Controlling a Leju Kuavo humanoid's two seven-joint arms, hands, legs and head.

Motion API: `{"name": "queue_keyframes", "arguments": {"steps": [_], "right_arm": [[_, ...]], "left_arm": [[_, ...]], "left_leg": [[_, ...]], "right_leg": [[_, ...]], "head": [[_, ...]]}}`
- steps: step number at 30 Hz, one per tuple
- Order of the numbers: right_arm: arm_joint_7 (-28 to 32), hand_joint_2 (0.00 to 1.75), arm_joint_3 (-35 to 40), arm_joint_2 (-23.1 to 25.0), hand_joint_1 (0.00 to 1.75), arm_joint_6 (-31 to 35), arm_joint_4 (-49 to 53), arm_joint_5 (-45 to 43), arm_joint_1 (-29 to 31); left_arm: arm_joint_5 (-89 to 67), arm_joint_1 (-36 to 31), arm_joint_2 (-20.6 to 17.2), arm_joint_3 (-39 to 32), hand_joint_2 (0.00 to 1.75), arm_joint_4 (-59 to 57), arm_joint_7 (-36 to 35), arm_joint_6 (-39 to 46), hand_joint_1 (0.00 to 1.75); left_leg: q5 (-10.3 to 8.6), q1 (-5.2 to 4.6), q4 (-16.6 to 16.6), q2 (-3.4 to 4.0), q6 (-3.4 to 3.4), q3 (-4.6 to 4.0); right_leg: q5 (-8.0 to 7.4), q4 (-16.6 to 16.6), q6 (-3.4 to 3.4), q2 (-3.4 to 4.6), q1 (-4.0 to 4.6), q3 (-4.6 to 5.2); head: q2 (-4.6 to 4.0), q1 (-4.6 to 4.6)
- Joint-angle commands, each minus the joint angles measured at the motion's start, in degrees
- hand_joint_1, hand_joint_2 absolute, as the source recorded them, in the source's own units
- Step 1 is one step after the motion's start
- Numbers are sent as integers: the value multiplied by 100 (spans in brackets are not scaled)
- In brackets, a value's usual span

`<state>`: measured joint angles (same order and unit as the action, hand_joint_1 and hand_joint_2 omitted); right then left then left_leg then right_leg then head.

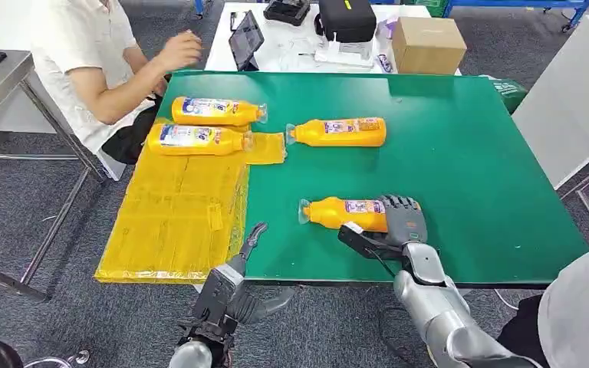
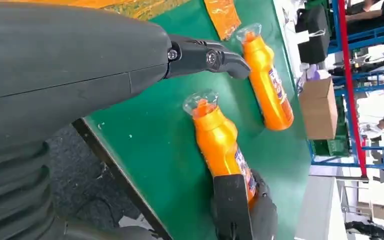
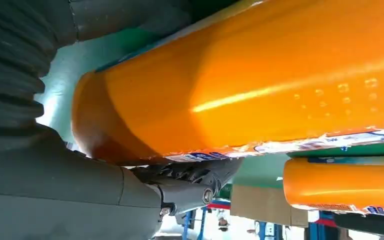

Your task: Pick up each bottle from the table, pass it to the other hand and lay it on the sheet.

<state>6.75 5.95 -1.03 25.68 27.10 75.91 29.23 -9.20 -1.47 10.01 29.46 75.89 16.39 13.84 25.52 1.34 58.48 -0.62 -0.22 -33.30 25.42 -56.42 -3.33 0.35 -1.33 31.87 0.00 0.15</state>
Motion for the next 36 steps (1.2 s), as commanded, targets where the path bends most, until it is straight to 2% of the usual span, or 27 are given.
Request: {"name": "queue_keyframes", "arguments": {"steps": [1,2,6,9,10,13,18,23,29,30,36], "right_arm": [[584,175,-41,4,175,-281,-549,-608,-464],[1012,175,-251,80,175,-347,-460,-1054,-512],[1939,175,-592,359,175,-465,-151,-2133,-577],[2237,175,-489,521,175,-381,231,-2671,-665],[2479,175,-492,590,175,-483,444,-3121,-726],[2827,175,-202,748,175,-512,1179,-4006,-921],[2694,175,358,703,175,-412,1794,-4586,-1133],[2741,175,820,786,175,-712,1989,-4961,-1256],[2793,175,1579,994,175,-1064,1743,-5063,-1256],[2797,175,1616,1045,175,-1016,1745,-5047,-1278],[2910,175,2260,1210,175,-1043,1714,-4850,-1311]], "left_arm": [[121,-151,-70,53,175,-330,90,61,0],[220,-136,-48,0,175,-318,161,109,0],[807,-119,78,-202,175,-312,287,184,0],[1316,-142,115,-272,175,-477,306,353,0],[1640,-158,127,-292,175,-570,264,405,0],[2807,-151,110,-345,175,-827,71,318,0],[3274,-205,-27,-105,175,-929,170,373,0],[3553,-169,-144,159,175,-596,251,-68,0],[2834,-311,-165,399,175,-350,618,-43,0],[2825,-325,-154,396,175,-353,616,-43,0],[2603,-472,-56,313,175,-623,660,103,0]], "left_leg": [[-19,6,-21,-26,11,-8],[-10,7,-12,-19,7,-1],[-12,7,-16,-4,7,-4],[-7,8,-17,27,1,-9],[1,7,-12,46,-1,8],[-11,11,-18,50,3,0],[-8,11,-10,41,2,-7],[-9,10,-8,44,4,-43],[-4,10,-2,43,-3,-68],[-5,11,-10,43,2,-63],[-6,10,-3,44,-1,-83]], "right_leg": [[-12,29,20,-37,11,-8],[-5,20,15,-27,11,-12],[-10,22,19,-15,11,-4],[-19,19,19,30,11,-17],[-22,13,28,46,11,-53],[-31,16,37,49,17,-39],[-23,5,29,45,16,-33],[-22,3,30,50,16,-5],[-19,-5,23,55,14,17],[-18,0,39,48,18,13],[-20,-5,22,56,14,36]], "head": [[0,0],[0,2],[0,2],[0,0],[0,-2],[0,2],[0,0],[0,0],[0,-2],[0,-2],[0,-2]]}}
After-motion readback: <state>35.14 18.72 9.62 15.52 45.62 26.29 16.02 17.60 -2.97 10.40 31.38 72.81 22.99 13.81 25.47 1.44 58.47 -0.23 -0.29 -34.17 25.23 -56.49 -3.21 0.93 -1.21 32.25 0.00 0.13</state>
